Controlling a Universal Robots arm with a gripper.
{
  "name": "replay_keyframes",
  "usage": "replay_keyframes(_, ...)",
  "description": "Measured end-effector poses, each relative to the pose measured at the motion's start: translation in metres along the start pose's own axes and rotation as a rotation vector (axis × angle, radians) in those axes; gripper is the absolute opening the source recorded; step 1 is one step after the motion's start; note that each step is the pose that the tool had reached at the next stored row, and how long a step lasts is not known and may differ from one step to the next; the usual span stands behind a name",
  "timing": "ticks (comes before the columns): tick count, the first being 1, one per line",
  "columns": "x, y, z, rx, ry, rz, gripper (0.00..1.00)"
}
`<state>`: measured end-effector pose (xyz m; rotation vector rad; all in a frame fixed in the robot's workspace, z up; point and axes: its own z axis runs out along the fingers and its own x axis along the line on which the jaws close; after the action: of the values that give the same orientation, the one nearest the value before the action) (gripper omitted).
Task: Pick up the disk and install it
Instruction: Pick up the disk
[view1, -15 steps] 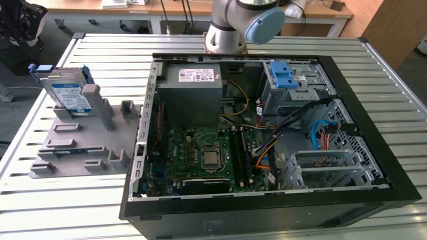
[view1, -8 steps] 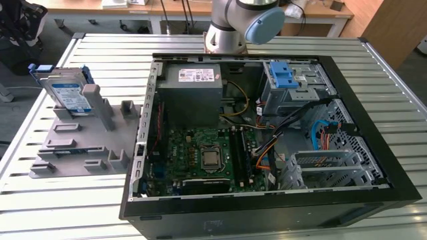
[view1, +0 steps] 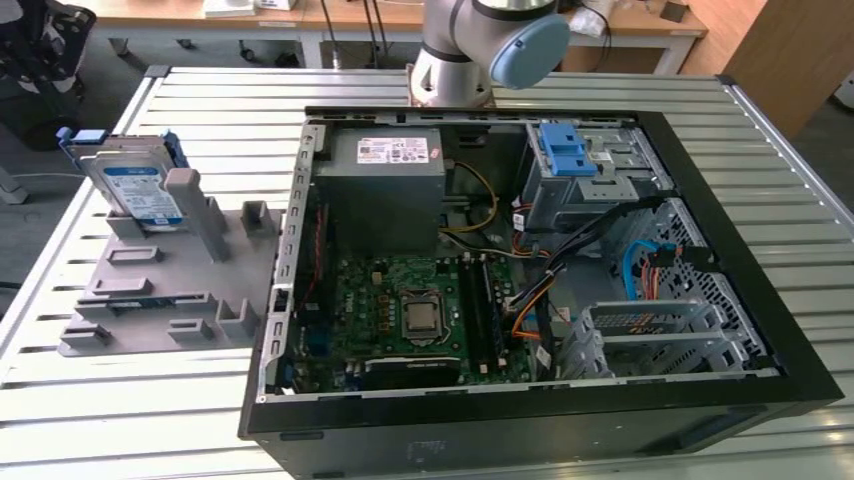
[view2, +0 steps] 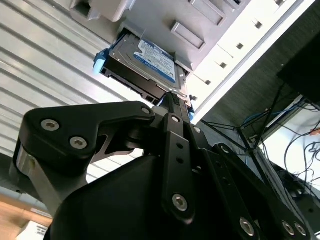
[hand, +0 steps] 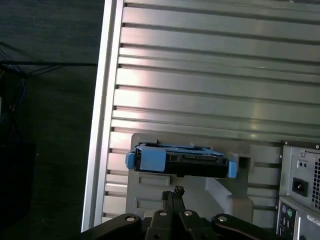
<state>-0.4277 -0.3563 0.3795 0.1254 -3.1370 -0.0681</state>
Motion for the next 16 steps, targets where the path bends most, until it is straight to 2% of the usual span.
replay_keyframes(7,0.0000,0.0000,0.0001,0.0000,0.0055,-0.126,0.11)
replay_keyframes(16,0.0000,0.0000,0.0002,0.0000,0.0108,-0.248,0.11)
